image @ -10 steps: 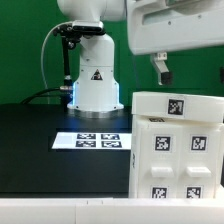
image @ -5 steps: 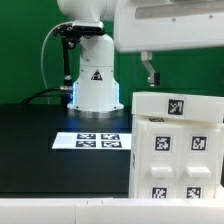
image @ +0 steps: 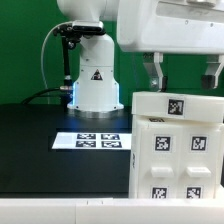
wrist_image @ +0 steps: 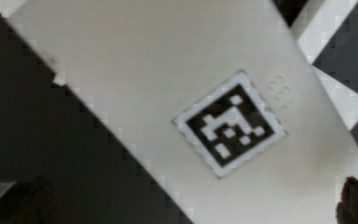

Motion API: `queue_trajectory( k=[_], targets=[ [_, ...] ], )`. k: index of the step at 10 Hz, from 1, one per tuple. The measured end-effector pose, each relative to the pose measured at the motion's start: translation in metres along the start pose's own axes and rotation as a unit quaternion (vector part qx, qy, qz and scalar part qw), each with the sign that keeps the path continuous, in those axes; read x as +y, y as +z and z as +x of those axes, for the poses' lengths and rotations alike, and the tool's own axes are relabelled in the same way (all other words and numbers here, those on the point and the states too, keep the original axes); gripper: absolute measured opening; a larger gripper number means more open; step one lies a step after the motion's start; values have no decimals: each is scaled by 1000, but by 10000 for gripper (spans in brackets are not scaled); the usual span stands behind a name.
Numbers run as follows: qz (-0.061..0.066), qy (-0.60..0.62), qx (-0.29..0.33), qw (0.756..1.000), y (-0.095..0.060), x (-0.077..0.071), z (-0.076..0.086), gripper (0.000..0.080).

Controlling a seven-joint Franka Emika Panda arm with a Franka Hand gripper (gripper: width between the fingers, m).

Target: Assemble cabinet

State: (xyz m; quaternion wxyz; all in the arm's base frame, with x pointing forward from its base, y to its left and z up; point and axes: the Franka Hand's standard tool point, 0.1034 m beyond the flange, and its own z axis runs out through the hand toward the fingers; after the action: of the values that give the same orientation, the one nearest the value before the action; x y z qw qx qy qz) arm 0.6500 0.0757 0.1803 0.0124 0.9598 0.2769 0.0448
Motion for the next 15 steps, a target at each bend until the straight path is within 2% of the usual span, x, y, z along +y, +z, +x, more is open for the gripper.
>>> queue_trajectory(
  k=[2, 3, 4, 5, 8, 9, 10, 11, 12, 13, 14, 15],
  targets=[
    [-4, -50, -4, 999, 0, 2, -2, 797],
    [2, -62, -17, 998, 3, -4, -5, 797],
    [-2, -104, -14, 994, 5, -6, -5, 797],
    [-8, -99, -7, 995, 8, -7, -3, 797],
    [-11, -80, -5, 997, 10, -10, -2, 797],
    [-11, -66, -5, 998, 10, -10, -2, 740],
    [-11, -66, -5, 998, 10, -9, -2, 740],
    [-11, -62, -4, 998, 10, -9, -2, 602],
    [-11, 1, -3, 1000, 9, -9, -2, 468],
    [-12, 32, -2, 999, 9, -8, -2, 468],
    [-13, 63, -2, 998, 9, -7, -2, 244],
    [-13, 63, -2, 998, 9, -7, -2, 70]
  ],
)
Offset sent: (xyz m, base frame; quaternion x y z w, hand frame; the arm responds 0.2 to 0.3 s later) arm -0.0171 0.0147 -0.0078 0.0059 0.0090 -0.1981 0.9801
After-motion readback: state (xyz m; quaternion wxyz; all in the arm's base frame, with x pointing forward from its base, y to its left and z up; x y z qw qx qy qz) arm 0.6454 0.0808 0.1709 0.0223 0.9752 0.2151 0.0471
